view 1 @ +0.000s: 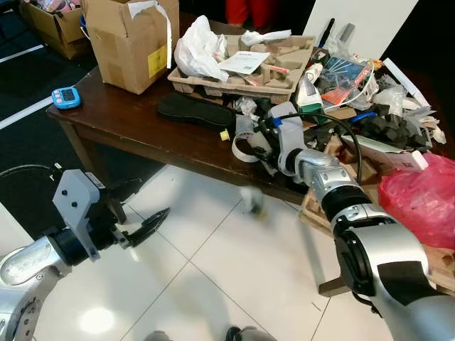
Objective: Picking trash to rubbish bin
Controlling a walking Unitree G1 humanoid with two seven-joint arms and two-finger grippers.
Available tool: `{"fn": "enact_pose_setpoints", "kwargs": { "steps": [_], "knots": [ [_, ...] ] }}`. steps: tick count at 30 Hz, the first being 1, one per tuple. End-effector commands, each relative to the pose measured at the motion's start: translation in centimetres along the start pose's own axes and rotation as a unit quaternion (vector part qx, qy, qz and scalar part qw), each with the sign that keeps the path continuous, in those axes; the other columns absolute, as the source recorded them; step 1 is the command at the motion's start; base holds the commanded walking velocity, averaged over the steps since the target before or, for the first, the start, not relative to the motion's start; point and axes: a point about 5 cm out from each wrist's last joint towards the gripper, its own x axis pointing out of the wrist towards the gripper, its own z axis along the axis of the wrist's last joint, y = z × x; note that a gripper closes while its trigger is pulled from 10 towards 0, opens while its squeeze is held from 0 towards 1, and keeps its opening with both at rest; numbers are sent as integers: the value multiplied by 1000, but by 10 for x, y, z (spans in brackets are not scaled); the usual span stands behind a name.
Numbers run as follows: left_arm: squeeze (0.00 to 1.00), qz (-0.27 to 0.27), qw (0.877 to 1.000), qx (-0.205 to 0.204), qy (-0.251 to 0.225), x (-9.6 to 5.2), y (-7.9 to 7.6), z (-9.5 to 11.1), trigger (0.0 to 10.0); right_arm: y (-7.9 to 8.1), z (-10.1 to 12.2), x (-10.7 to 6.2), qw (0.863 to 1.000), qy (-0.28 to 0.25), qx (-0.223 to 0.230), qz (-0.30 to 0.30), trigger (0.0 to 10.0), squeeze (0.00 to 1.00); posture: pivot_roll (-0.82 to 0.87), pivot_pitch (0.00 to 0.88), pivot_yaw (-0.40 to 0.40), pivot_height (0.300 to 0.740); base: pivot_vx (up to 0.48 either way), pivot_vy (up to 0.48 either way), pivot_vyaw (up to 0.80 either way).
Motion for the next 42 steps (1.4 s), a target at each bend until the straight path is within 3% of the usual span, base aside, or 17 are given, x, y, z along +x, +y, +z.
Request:
{"fn": "enact_pose_setpoints", "kwargs": {
  "steps": [1, 5, 7, 9, 11, 12, 15, 16, 18, 22, 23, 24, 25, 26, 35, 40, 42],
  "knots": [
    [0, -5, 1000, 14, 12, -2, 1, 3, 10000, -1, 6, -1, 998, -46, 35, -2, 0, 0, 302, 152, -82, 740, 0, 0, 0],
    [0, -4, 1000, 16, 10, 0, 2, 3, 10000, -2, 21, -2, 990, -114, 81, 2, 0, 0, 302, 152, -82, 740, 0, 0, 0],
    [0, -2, 1000, 15, 5, 2, 2, 4, 10000, -2, 40, -6, 965, -199, 165, 39, 0, 0, 302, 152, -82, 740, 0, 0, 0],
    [0, -2, 1000, 15, 3, 3, 1, 4, 10000, -2, 45, -7, 954, -224, 191, 54, 0, 0, 302, 152, -82, 740, 0, 0, 0],
    [0, -3, 1000, 9, -7, 4, 0, 5, 10000, 5, 57, -16, 919, -286, 228, 148, 0, 0, 294, 151, -82, 740, 0, 0, 0],
    [0, -3, 1000, 9, -7, 4, 0, 5, 10000, 5, 57, -16, 919, -286, 228, 148, 0, 0, 294, 151, -82, 740, 0, 0, 0],
    [0, -9, 1000, -9, -27, 7, -2, 6, 10000, 24, 63, -37, 862, -344, 213, 305, 0, 0, 286, 148, -81, 740, 0, 0, 0],
    [0, -9, 1000, -9, -27, 7, -2, 6, 10000, 24, 63, -37, 862, -344, 213, 305, 0, 0, 286, 148, -81, 740, 0, 0, 0],
    [0, -7, 998, -33, -45, 11, -3, 6, 10000, 43, 59, -53, 824, -353, 187, 403, 0, 0, 280, 144, -80, 740, 0, 0, 0],
    [0, -5, 998, -39, -49, 13, -3, 5, 10000, 53, 55, -61, 805, -345, 179, 447, 0, 0, 280, 144, -80, 740, 0, 0, 0],
    [0, -3, 997, -51, -56, 15, -4, 4, 10000, 64, 47, -71, 781, -331, 178, 500, 1373, 0, 269, 138, -77, 740, 0, 0, 0],
    [0, -1, 997, -55, -56, 16, -4, 4, 10000, 69, 42, -75, 770, -319, 180, 523, 8275, 0, 269, 138, -77, 740, 0, 0, 0],
    [0, -1, 997, -55, -56, 16, -4, 4, 10000, 69, 42, -75, 770, -319, 180, 523, 8275, 0, 269, 138, -77, 740, 0, 0, 0],
    [0, -6, 996, -63, -58, 17, -6, 3, 10000, 77, 34, -80, 758, -296, 177, 554, 10000, 0, 265, 134, -77, 740, 0, 0, 0],
    [0, -45, 994, -88, -54, 18, -17, -5, 10000, 106, -5, -89, 753, -185, 170, 609, 10000, 0, 255, 117, -86, 740, 0, 0, 0],
    [0, -51, 992, -115, -15, 17, -23, -28, 10000, 120, -61, -77, 819, -41, 128, 558, 10000, 0, 252, 111, -87, 740, 0, 0, 0],
    [0, -47, 991, -121, -7, 17, -23, -33, 10000, 121, -71, -75, 830, -19, 119, 545, 10000, 0, 252, 111, -87, 740, 0, 0, 0]
  ]
}}
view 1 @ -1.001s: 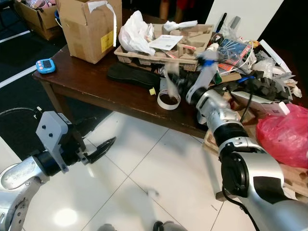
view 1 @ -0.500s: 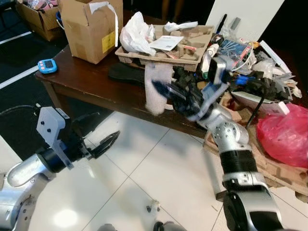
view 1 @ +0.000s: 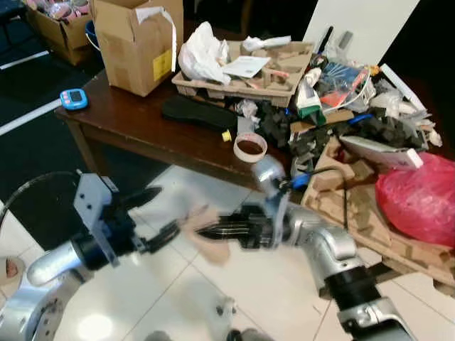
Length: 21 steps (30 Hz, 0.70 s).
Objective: Picking trash to rubbish bin
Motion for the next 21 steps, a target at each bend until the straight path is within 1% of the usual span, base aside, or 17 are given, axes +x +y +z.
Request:
{"fn": "enact_pose_setpoints", "kwargs": {
  "steps": [1, 2, 3, 4, 5, 6, 7, 8, 10, 12, 14, 15, 16, 17, 18, 19, 21],
  "knots": [
    [0, 15, 999, -16, 44, 1, 0, -24, 10000, -8, -32, -9, 996, 69, 22, -61, 10000, 0, 249, 111, -89, 740, 0, 0, 0],
    [0, 15, 999, -16, 44, 1, 0, -24, 10000, -8, -32, -9, 996, 69, 22, -61, 10000, 0, 249, 111, -89, 740, 0, 0, 0],
    [0, 38, 995, -24, 86, -2, 5, -43, 10000, -11, -46, -14, 991, 95, 35, -85, 10000, 0, 249, 113, -89, 740, 0, 0, 0],
    [0, 54, 991, -30, 118, -6, 8, -59, 10000, -13, -56, -19, 987, 117, 43, -105, 10000, 0, 249, 113, -89, 740, 0, 0, 0],
    [0, 75, 986, -41, 145, -11, 11, -75, 10000, -16, -68, -25, 979, 143, 47, -135, 10000, 0, 249, 113, -89, 740, 0, 0, 0],
    [0, 75, 986, -41, 145, -11, 11, -75, 10000, -16, -68, -25, 979, 143, 47, -135, 10000, 0, 249, 113, -89, 740, 0, 0, 0],
    [0, 88, 982, -49, 157, -15, 13, -85, 10000, -19, -76, -29, 973, 162, 49, -159, 10000, 0, 245, 116, -87, 740, 0, 0, 0],
    [0, 88, 982, -49, 157, -15, 13, -85, 10000, -19, -76, -29, 973, 162, 49, -159, 10000, 0, 245, 116, -87, 740, 0, 0, 0],
    [0, 125, 972, -73, 184, -25, 16, -108, 10000, -25, -96, -40, 953, 201, 55, -219, 10000, 0, 245, 116, -87, 740, 0, 0, 0],
    [0, 155, 961, -90, 209, -34, 17, -127, 10000, -27, -111, -47, 936, 228, 59, -260, 10000, 0, 245, 116, -87, 740, 0, 0, 0],
    [0, 171, 954, -97, 224, -39, 18, -137, 10000, -28, -117, -49, 928, 237, 61, -280, 10000, 0, 245, 116, -87, 740, 0, 0, 0],
    [0, 186, 948, -102, 235, -43, 18, -144, 10000, -29, -123, -52, 919, 240, 66, -306, 10000, 0, 246, 120, -87, 740, 0, 0, 0],
    [0, 186, 948, -102, 235, -43, 18, -144, 10000, -29, -123, -52, 919, 240, 66, -306, 10000, 0, 246, 120, -87, 740, 0, 0, 0],
    [0, 197, 944, -105, 242, -46, 18, -148, 10000, -30, -126, -54, 912, 241, 70, -324, 10000, 0, 246, 120, -87, 740, 0, 0, 0],
    [0, 213, 938, -112, 250, -49, 19, -155, 10000, -32, -131, -58, 899, 247, 65, -355, 10000, 0, 248, 121, -88, 740, 0, 0, 0],
    [0, 213, 938, -112, 250, -49, 19, -155, 10000, -32, -131, -58, 899, 247, 65, -355, 10000, 0, 248, 121, -88, 740, 0, 0, 0],
    [0, 270, 912, -115, 288, -61, 24, -173, 10000, -34, -141, -68, 867, 246, 67, -429, 10000, 0, 247, 123, -91, 740, 0, 0, 0]
  ]
}}
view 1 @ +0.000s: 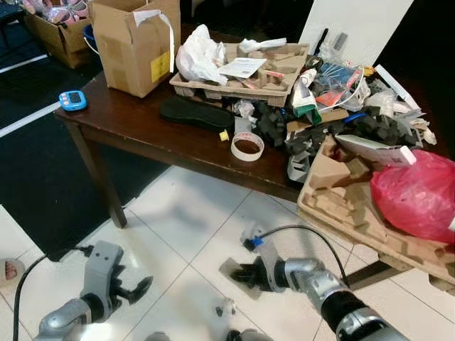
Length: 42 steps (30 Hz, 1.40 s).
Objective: Picking trash to rubbish bin
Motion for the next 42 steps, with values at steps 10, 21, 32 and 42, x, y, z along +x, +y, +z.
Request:
{"fn": "enact_pose_setpoints", "kwargs": {
  "steps": [10, 21, 32, 42],
  "knots": [
    [0, 190, 971, -93, 110, -12, 15, -76, 10000, -13, -61, -14, 971, 47, 98, -214, 10000, 0, 233, 119, -94, 740, 0, 0, 0],
    [0, 255, 931, -172, 195, -31, 2, -123, 10000, 4, -114, -24, 933, 125, 178, -286, 10000, 0, 218, 96, -95, 740, -184, 0, 0],
    [0, 235, 922, -195, 239, -28, -27, -142, 10000, 24, -138, -26, 924, 173, 192, -283, 10000, 0, 197, 80, -84, 740, -312, 0, 0],
    [0, 220, 927, -183, 242, -23, -31, -140, 10000, 24, -145, -31, 922, 190, 185, -283, 10000, 0, 177, 64, -87, 740, -315, 0, 0]
  ]
}}
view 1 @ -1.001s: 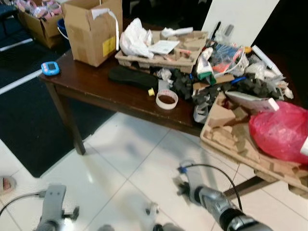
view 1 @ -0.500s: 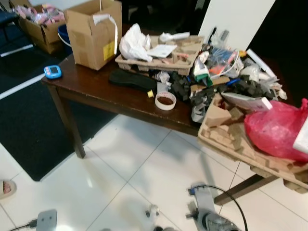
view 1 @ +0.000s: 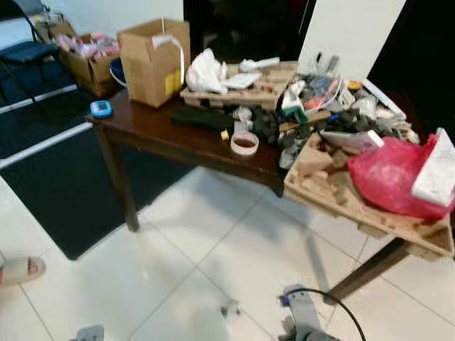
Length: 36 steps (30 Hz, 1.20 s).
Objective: Picking trash to rubbish bin
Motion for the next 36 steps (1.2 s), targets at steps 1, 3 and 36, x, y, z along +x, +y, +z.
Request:
{"fn": "enact_pose_setpoints", "kwargs": {
  "steps": [1, 3, 36],
  "knots": [
    [0, 3, 1000, 6, 10, -1, 2, -4, 10000, -2, -8, -1, 1000, 13, 2, -5, 10000, 0, 177, 64, -87, 740, -315, 0, 0],
    [0, 1, 1000, 8, 9, 0, 1, -3, 10000, -3, -8, -1, 1000, 14, 2, -7, 10000, 0, 169, 58, -85, 740, -315, 0, 0],
    [0, 3, 1000, 10, 5, 0, 0, 0, 10000, 2, -21, -2, 999, 35, -4, 1, 10000, 0, 128, 86, -59, 740, -254, 0, -262]
  ]
}}
